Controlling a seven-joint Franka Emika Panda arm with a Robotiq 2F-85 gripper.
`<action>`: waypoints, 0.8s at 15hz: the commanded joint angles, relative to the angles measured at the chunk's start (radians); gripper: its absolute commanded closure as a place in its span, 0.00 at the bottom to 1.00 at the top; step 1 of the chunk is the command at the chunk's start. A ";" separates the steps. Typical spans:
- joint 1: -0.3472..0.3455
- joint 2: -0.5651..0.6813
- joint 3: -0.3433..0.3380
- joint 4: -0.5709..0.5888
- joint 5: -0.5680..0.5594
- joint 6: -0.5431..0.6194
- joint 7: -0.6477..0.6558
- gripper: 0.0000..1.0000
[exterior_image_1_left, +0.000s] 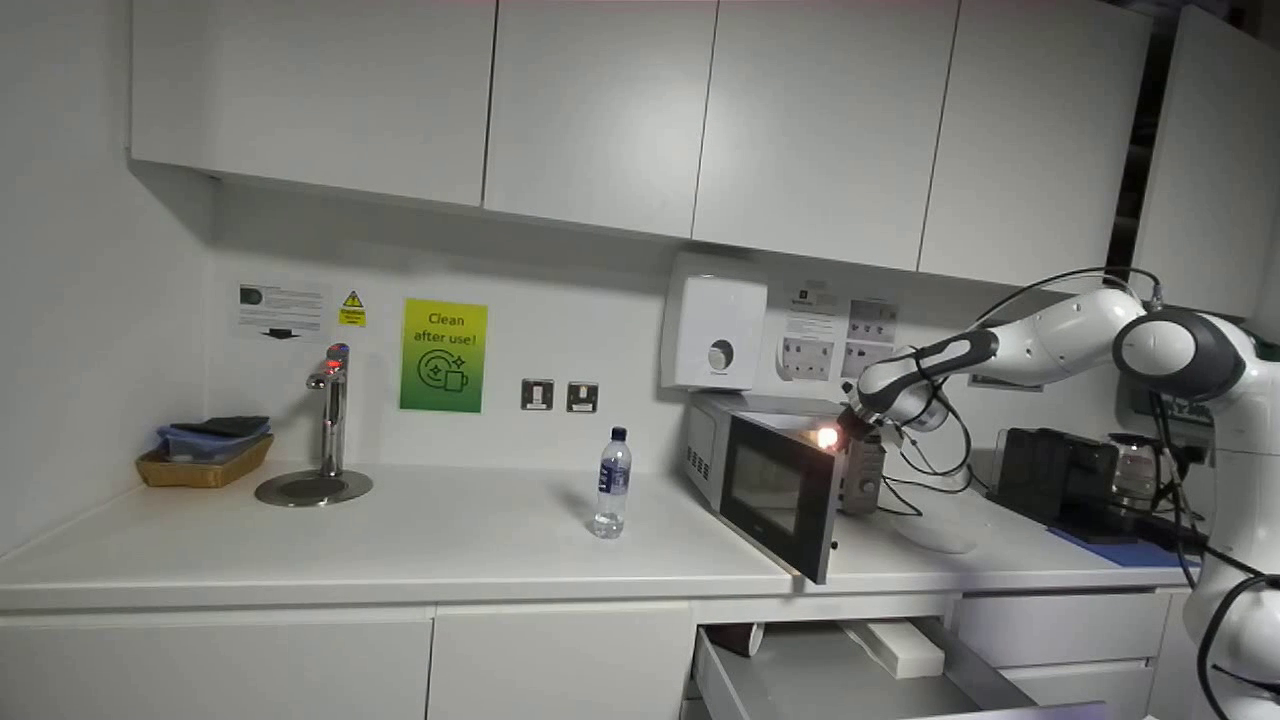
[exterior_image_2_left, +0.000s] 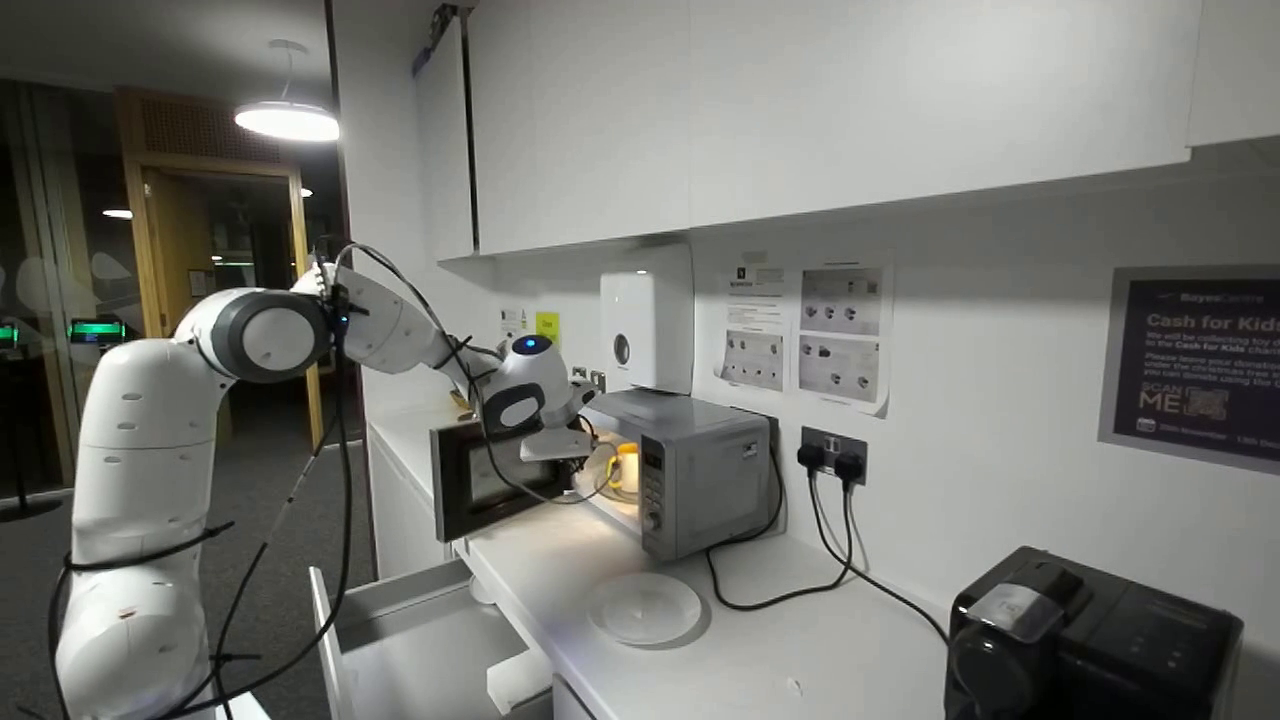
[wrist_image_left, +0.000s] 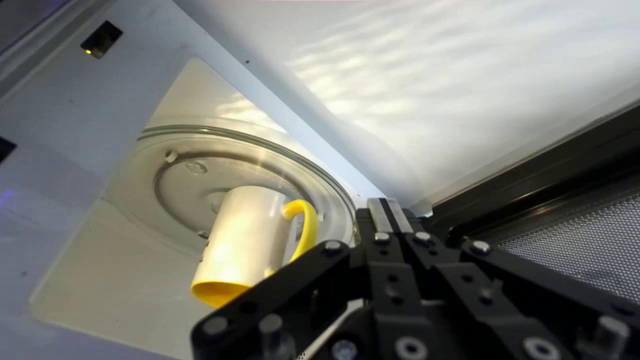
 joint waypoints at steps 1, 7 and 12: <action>0.044 -0.110 -0.032 -0.057 -0.052 -0.070 0.043 1.00; 0.099 -0.191 -0.053 -0.055 -0.028 -0.095 0.001 1.00; 0.157 -0.237 -0.062 -0.045 0.044 -0.093 -0.046 1.00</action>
